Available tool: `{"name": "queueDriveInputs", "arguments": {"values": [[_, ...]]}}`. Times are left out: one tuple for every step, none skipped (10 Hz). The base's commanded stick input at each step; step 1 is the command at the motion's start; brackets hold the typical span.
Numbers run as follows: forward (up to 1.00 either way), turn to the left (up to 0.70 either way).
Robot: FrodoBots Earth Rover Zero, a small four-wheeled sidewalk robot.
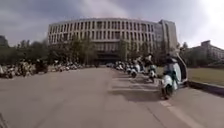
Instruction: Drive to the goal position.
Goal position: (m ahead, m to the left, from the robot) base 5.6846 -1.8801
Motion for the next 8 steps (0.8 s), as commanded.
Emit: {"name": "queueDriveInputs", "arguments": {"values": [[1.0, 0.0], [1.0, 0.0], [1.0, 0.0], [1.0, 0.0], [1.0, 0.0], [1.0, 0.0], [1.0, 0.0], [1.0, 0.0]]}}
